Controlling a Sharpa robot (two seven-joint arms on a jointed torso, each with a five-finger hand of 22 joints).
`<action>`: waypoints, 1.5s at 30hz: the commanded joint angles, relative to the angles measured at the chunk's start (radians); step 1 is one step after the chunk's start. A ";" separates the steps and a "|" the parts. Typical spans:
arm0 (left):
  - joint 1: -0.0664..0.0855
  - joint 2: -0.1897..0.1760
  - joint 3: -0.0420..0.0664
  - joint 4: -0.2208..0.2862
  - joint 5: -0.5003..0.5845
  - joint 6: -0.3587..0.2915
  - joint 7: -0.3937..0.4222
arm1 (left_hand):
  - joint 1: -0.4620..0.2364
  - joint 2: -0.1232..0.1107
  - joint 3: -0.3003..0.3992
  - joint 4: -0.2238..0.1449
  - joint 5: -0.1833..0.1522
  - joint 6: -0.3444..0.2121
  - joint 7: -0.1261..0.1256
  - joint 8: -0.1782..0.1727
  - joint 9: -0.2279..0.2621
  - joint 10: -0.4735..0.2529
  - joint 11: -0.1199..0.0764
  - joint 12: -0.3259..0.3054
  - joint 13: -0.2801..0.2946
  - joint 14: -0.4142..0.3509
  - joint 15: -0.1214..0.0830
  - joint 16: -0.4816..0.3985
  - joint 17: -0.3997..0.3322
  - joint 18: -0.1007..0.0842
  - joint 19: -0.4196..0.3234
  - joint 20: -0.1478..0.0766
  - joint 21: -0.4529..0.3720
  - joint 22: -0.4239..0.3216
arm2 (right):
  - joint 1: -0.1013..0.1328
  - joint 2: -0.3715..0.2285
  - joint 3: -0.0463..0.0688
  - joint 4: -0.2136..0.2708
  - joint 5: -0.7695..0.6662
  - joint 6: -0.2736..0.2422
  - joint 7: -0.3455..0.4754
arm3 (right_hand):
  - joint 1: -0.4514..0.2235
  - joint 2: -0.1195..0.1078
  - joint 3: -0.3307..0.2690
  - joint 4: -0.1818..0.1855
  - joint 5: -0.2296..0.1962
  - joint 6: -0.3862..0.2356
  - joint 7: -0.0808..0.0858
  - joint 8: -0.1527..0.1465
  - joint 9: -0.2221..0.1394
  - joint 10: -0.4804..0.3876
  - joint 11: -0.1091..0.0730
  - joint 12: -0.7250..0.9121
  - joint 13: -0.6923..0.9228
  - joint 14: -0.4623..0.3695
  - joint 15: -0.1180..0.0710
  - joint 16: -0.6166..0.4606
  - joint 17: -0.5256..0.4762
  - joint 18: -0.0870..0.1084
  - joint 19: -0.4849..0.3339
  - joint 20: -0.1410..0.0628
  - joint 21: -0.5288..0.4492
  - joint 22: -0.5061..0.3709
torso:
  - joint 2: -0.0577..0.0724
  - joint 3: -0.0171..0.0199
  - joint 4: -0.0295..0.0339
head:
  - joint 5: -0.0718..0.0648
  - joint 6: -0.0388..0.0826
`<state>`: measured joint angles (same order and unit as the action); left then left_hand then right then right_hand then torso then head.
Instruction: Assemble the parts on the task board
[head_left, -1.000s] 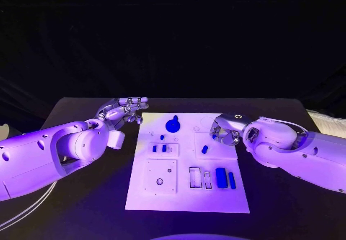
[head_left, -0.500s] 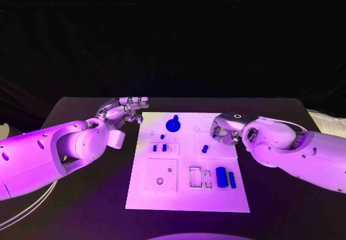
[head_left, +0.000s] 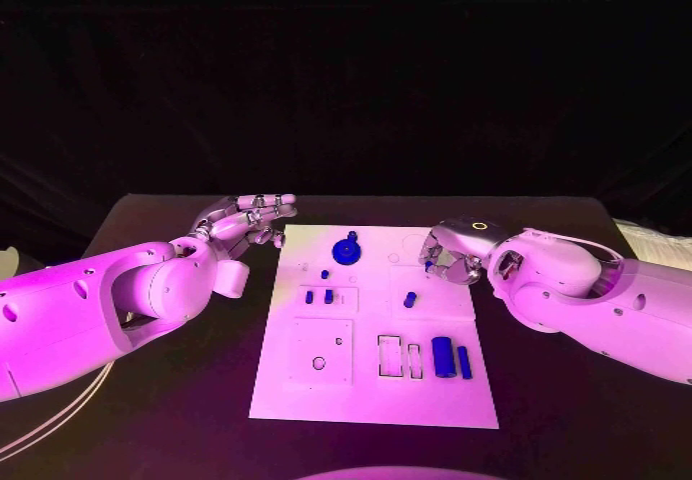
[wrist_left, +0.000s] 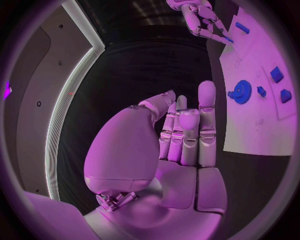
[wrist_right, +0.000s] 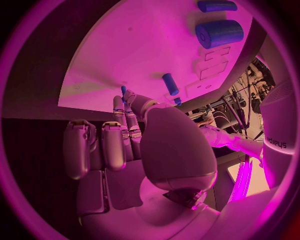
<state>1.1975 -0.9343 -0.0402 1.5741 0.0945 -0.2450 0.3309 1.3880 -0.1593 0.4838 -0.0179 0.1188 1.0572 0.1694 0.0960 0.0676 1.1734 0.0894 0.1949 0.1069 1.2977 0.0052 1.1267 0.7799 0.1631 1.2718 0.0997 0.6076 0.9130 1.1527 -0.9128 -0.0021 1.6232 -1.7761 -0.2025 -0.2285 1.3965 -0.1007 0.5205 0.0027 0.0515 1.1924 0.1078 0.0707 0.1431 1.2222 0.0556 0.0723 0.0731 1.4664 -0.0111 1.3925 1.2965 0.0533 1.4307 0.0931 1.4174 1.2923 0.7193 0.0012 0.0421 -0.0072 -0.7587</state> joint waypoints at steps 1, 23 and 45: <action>0.000 0.000 0.001 0.001 0.004 0.019 0.000 | -0.002 0.006 -0.006 0.001 0.000 -0.009 -0.001 -0.005 -0.002 -0.008 0.001 0.007 0.001 -0.006 -0.001 -0.002 -0.001 0.014 -0.005 0.001 -0.005 -0.001 | 0.003 -0.005 0.002 0.007 0.005 -0.015 0.001 | 0.001 0.004 0.006 -0.002 0.000 0.008 0.002 0.002 0.001 0.005 0.000 0.001 -0.002 0.059 -0.007 -0.002 -0.001 0.007 0.005 -0.002 0.004 0.002 | 0.001 0.0001 -0.0005 | 0.001 0.000; 0.000 0.002 0.000 -0.002 0.004 0.024 -0.001 | -0.002 0.007 -0.010 0.000 0.000 -0.017 0.003 -0.008 -0.002 -0.018 0.005 0.011 0.002 -0.008 0.001 -0.003 -0.005 0.014 -0.005 0.003 -0.009 -0.004 | 0.001 0.025 0.016 0.212 0.019 -0.063 0.041 | 0.003 0.000 0.016 -0.011 0.002 0.006 0.008 -0.001 0.003 0.005 0.005 -0.003 -0.004 0.059 -0.005 0.000 0.002 0.006 0.007 -0.002 0.006 0.006 | 0.001 -0.0001 -0.0001 | 0.047 -0.014; 0.000 0.008 0.001 0.020 0.004 0.028 0.000 | -0.002 0.007 -0.011 -0.001 0.000 -0.018 0.004 -0.008 -0.002 -0.020 0.005 0.012 0.002 -0.009 0.002 -0.004 -0.008 0.014 -0.006 0.003 -0.012 -0.006 | -0.124 0.180 -0.003 0.139 0.002 -0.035 0.090 | 0.002 0.000 0.022 -0.015 0.004 0.003 0.014 -0.003 0.004 0.004 0.009 -0.006 -0.006 0.059 -0.003 0.002 0.002 0.006 0.006 0.000 0.006 0.004 | 0.001 -0.0011 -0.0019 | 0.119 -0.051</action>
<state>1.1970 -0.9289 -0.0403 1.5907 0.0950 -0.2373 0.3254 1.3880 -0.1593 0.4799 -0.0194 0.1188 1.0466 0.1727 0.0919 0.0670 1.1612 0.0945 0.2007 0.1074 1.2974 0.0055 1.1262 0.7725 0.1631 1.2718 0.0997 0.6021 0.9076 1.0305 -0.7353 -0.0054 1.7642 -1.7579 -0.2541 -0.1589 1.3962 -0.1014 0.5356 -0.0127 0.0516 1.1971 0.1142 0.0652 0.1457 1.2235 0.0613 0.0646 0.0669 1.4664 -0.0110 1.3925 1.2978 0.0533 1.4306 0.0931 1.4174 1.2970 0.7202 -0.0008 0.0415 0.1065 -0.8080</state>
